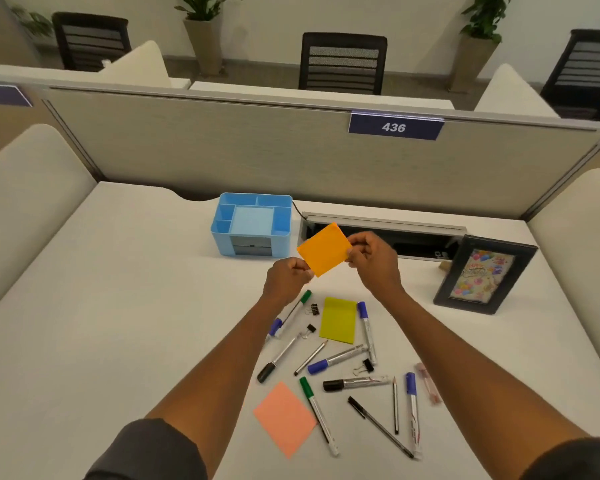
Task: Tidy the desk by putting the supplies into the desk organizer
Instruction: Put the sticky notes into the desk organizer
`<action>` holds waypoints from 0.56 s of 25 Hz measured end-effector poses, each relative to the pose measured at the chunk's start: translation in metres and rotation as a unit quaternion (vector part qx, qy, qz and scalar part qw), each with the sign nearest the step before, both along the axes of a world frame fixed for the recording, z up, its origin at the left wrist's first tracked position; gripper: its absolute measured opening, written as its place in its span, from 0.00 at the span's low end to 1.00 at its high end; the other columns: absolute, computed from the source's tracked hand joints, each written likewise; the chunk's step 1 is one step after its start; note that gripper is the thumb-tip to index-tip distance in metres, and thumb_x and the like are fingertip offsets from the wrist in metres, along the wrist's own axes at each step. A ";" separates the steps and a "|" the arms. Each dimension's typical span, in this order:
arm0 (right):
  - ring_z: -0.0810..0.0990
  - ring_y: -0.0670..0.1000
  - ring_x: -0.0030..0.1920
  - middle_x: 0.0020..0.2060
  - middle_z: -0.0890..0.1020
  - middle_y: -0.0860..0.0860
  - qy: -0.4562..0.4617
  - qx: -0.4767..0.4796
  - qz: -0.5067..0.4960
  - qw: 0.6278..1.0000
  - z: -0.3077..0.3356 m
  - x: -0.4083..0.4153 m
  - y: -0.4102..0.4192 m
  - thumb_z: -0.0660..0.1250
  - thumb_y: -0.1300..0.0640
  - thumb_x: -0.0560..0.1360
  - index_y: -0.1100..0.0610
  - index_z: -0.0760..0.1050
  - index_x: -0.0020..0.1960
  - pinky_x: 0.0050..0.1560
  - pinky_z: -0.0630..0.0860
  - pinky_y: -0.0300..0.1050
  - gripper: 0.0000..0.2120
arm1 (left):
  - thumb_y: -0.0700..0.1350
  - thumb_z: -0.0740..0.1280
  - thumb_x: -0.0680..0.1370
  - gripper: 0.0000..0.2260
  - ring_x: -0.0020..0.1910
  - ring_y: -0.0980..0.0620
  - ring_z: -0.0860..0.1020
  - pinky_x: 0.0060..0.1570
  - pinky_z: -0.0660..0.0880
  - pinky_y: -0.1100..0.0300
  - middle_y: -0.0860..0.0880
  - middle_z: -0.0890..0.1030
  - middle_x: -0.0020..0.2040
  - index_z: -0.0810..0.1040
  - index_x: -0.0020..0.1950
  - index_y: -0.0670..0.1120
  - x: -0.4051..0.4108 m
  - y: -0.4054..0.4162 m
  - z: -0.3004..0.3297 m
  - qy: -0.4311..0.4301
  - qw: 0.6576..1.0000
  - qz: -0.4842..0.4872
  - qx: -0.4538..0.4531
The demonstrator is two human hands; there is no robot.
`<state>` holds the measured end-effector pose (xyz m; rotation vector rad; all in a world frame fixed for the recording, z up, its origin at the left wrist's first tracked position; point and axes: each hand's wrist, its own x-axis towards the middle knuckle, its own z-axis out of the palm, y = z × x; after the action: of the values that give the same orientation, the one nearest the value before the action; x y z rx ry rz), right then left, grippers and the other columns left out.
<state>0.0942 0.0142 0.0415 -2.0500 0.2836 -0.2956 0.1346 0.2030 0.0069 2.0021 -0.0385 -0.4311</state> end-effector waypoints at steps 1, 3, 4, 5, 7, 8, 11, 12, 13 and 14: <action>0.83 0.49 0.44 0.44 0.82 0.51 -0.009 -0.009 0.006 1.000 0.005 0.013 0.003 0.66 0.60 0.78 0.56 0.76 0.54 0.44 0.81 0.40 0.05 | 0.46 0.71 0.76 0.10 0.53 0.50 0.79 0.56 0.76 0.54 0.47 0.82 0.56 0.79 0.56 0.46 0.008 0.008 -0.001 -0.053 0.997 -0.013 0.057; 0.82 0.49 0.44 0.44 0.82 0.51 -0.022 -0.039 0.010 0.999 0.014 0.044 0.012 0.66 0.60 0.78 0.56 0.77 0.53 0.43 0.81 0.39 0.05 | 0.49 0.69 0.77 0.19 0.65 0.49 0.73 0.63 0.70 0.54 0.48 0.75 0.67 0.73 0.67 0.48 0.031 0.027 -0.007 -0.133 0.978 -0.036 0.156; 0.82 0.49 0.43 0.43 0.82 0.51 -0.028 -0.056 0.011 0.998 0.020 0.059 0.015 0.66 0.60 0.78 0.55 0.77 0.53 0.43 0.81 0.39 0.05 | 0.50 0.68 0.78 0.23 0.70 0.48 0.68 0.67 0.67 0.52 0.48 0.69 0.72 0.68 0.72 0.49 0.043 0.037 -0.010 -0.160 0.964 -0.052 0.206; 0.81 0.48 0.42 0.42 0.81 0.51 -0.033 -0.074 0.012 0.997 0.024 0.075 0.018 0.66 0.60 0.78 0.55 0.77 0.53 0.43 0.80 0.39 0.05 | 0.51 0.68 0.78 0.27 0.74 0.47 0.62 0.71 0.63 0.49 0.48 0.63 0.76 0.63 0.75 0.50 0.056 0.045 -0.012 -0.183 0.945 -0.074 0.263; 0.81 0.47 0.42 0.41 0.82 0.49 -0.046 -0.106 0.017 0.993 0.028 0.106 0.023 0.67 0.62 0.77 0.55 0.78 0.52 0.44 0.79 0.42 0.05 | 0.53 0.66 0.78 0.32 0.78 0.44 0.52 0.74 0.54 0.44 0.46 0.52 0.79 0.55 0.78 0.52 0.081 0.057 -0.018 -0.213 0.899 -0.121 0.363; 0.80 0.48 0.42 0.42 0.82 0.49 -0.053 -0.115 0.020 0.992 0.028 0.118 0.027 0.67 0.63 0.76 0.56 0.78 0.51 0.44 0.79 0.43 0.05 | 0.55 0.66 0.78 0.34 0.78 0.43 0.48 0.74 0.49 0.42 0.46 0.48 0.80 0.51 0.78 0.53 0.090 0.063 -0.021 -0.220 0.882 -0.139 0.394; 0.81 0.49 0.43 0.42 0.83 0.51 -0.068 -0.133 0.020 0.989 0.026 0.148 0.039 0.66 0.63 0.76 0.56 0.78 0.50 0.45 0.78 0.44 0.05 | 0.58 0.63 0.79 0.35 0.78 0.42 0.43 0.73 0.42 0.41 0.47 0.44 0.80 0.46 0.79 0.56 0.107 0.076 -0.029 -0.224 0.857 -0.182 0.427; 0.80 0.49 0.43 0.42 0.83 0.51 -0.071 -0.140 0.020 0.987 0.024 0.158 0.043 0.66 0.63 0.77 0.56 0.79 0.50 0.46 0.78 0.44 0.05 | 0.58 0.63 0.79 0.35 0.78 0.42 0.43 0.73 0.41 0.42 0.47 0.44 0.80 0.45 0.79 0.56 0.109 0.079 -0.032 -0.228 0.855 -0.188 0.426; 0.80 0.49 0.43 0.42 0.83 0.51 -0.072 -0.148 0.021 0.986 0.021 0.166 0.046 0.66 0.62 0.77 0.56 0.79 0.50 0.46 0.78 0.44 0.04 | 0.58 0.63 0.79 0.35 0.78 0.43 0.44 0.74 0.40 0.42 0.47 0.45 0.80 0.46 0.79 0.56 0.109 0.080 -0.034 -0.234 0.855 -0.188 0.423; 0.80 0.49 0.43 0.42 0.83 0.51 -0.072 -0.156 0.022 0.985 0.019 0.174 0.049 0.66 0.61 0.77 0.55 0.78 0.50 0.46 0.78 0.45 0.04 | 0.57 0.62 0.79 0.34 0.78 0.43 0.44 0.74 0.40 0.43 0.48 0.45 0.80 0.46 0.79 0.56 0.109 0.081 -0.035 -0.241 0.856 -0.185 0.419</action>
<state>0.2680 0.0628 0.0606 -2.3255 0.1077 -0.4830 0.2433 0.2841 -0.0285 2.9471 -0.6605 -0.1684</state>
